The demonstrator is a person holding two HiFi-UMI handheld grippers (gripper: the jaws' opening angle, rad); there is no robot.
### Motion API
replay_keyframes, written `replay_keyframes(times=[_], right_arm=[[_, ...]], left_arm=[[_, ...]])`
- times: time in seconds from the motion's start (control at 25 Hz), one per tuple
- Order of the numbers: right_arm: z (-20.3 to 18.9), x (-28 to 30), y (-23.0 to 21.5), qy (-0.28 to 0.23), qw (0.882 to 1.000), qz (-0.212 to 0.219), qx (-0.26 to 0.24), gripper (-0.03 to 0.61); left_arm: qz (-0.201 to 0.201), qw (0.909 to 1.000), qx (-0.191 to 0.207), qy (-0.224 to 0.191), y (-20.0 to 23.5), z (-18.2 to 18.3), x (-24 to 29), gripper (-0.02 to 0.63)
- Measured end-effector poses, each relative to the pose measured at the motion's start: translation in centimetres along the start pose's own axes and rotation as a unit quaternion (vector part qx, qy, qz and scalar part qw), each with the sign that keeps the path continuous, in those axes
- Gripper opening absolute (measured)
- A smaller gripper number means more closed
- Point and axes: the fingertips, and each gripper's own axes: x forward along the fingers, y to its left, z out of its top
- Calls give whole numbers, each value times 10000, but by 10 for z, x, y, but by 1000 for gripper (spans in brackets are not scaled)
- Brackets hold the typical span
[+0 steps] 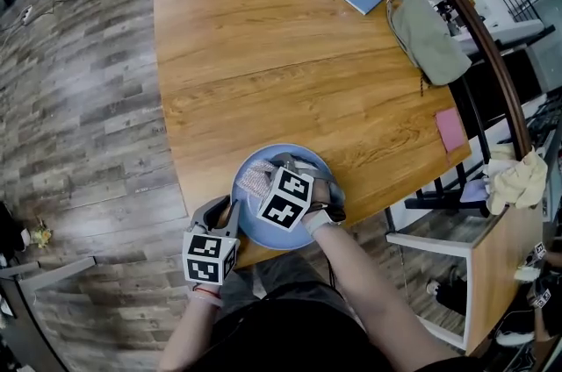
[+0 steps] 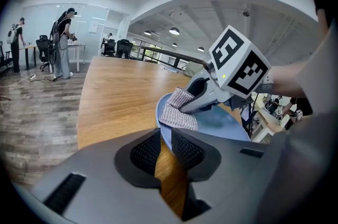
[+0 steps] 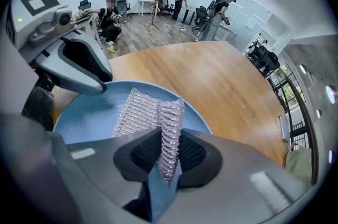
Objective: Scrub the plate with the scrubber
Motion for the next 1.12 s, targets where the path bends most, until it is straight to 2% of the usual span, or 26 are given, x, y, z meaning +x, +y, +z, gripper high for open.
replay_keyframes(times=[0.2,0.52,0.72,1.12], right_arm=[[-14,-1,-23,6,9996,-234,186,80],[-50,-13,-29,90,9973,-518,518,80],[-68,-24,-16,143,9964,-405,730,80],[-61,-32,37,196,9989,25,420,80]], left_arm=[[40,10000,42,-49,1,2,0,58],[72,9999,54,-55,1,2,0,58],[72,10000,45,-13,2,2,0,58],[51,10000,44,4,2,3,1,58]])
